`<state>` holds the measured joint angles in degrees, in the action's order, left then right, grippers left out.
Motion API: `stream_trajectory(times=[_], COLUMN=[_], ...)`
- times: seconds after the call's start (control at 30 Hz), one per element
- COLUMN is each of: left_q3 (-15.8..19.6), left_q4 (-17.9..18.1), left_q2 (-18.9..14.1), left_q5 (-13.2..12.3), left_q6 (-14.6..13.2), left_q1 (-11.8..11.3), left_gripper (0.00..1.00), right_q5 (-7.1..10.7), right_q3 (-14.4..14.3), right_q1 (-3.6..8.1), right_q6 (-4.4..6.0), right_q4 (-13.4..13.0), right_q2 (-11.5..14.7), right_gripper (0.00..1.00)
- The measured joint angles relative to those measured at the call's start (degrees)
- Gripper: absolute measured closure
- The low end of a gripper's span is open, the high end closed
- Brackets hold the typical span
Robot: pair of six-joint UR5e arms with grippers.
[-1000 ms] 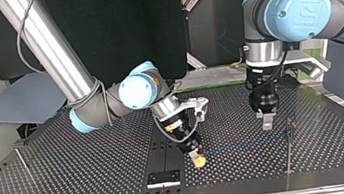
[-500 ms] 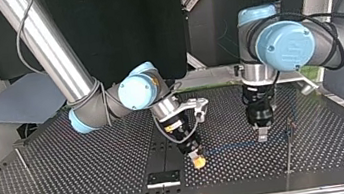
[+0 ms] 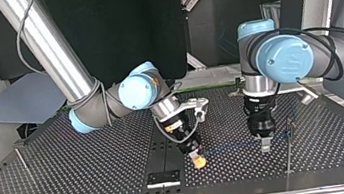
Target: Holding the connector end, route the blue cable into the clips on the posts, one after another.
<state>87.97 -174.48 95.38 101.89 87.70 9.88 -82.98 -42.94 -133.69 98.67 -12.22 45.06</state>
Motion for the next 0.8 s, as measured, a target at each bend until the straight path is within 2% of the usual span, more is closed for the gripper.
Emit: stream_trajectory(times=[0.17,0.8], left_q3=[-1.1,-1.3], left_q4=[0.0,0.7], left_q2=[1.2,1.7], left_q5=[0.1,0.8], left_q6=[0.1,0.7], left_q1=[-0.1,-1.5], left_gripper=[0.0,0.0], right_q5=[0.0,0.09], right_q3=[0.0,0.0], right_q1=[0.03,-0.03], right_q6=[-0.01,-0.04], right_q4=[0.0,0.3], right_q2=[0.0,0.0], right_gripper=[1.0,1.0])
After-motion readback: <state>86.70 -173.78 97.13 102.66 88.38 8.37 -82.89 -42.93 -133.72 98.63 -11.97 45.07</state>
